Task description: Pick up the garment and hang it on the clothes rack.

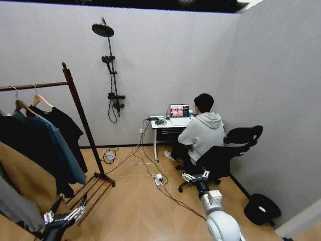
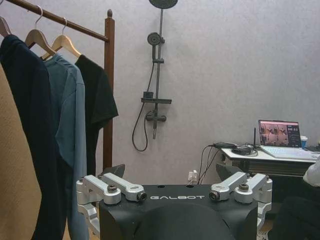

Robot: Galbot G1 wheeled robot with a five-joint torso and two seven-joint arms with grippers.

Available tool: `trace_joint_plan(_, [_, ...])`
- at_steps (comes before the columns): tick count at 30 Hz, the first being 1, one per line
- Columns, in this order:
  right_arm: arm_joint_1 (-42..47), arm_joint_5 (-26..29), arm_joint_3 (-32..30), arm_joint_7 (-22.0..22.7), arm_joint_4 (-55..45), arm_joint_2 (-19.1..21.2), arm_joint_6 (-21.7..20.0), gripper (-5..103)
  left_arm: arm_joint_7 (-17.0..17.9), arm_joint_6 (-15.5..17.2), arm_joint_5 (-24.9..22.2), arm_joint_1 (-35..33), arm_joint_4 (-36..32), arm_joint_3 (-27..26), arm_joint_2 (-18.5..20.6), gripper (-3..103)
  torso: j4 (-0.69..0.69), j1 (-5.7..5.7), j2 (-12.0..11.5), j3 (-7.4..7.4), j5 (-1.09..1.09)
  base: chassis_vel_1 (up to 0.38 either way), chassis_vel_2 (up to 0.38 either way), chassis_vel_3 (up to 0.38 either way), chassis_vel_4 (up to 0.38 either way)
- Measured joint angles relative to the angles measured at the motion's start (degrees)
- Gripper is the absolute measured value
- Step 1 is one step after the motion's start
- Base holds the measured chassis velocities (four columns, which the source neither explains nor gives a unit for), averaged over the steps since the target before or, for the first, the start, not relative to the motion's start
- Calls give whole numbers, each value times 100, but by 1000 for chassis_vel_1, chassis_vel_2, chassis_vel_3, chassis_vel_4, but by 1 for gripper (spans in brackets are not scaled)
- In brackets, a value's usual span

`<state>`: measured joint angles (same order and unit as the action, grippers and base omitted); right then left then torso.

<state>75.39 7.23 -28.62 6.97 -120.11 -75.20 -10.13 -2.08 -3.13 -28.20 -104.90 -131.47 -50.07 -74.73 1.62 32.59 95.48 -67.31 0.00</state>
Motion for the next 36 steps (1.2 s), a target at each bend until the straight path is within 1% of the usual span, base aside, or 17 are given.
trace_joint_plan(18, [46,-31,-11,-52,-4,-2,8,100,0,0,0,0,0,0,0,100,0,1,0,0,0,107,-109,-106,108])
trace_joint_plan(25, [64,-37,-19,-65,-27,-2,24,100,0,0,0,0,0,0,0,100,-2,1,-1,0,1,219,-203,-219,209])
trace_joint_plan(29, [96,-29,-44,-66,-40,14,39,100,0,0,0,0,0,0,0,100,1,-1,0,0,-1,265,-275,-268,261])
trace_joint_plan(32, [104,-27,-48,-66,-49,15,45,100,1,0,0,0,0,0,0,100,-3,-2,1,1,-1,269,-254,-251,254])
trace_joint_plan(33, [105,-26,-50,-66,-50,15,47,100,0,0,0,0,0,0,0,100,1,-2,1,0,1,271,-247,-229,250])
trace_joint_plan(36, [105,-26,-47,-66,-50,13,50,100,0,0,0,0,0,0,1,100,2,-2,1,1,0,235,-241,-225,227])
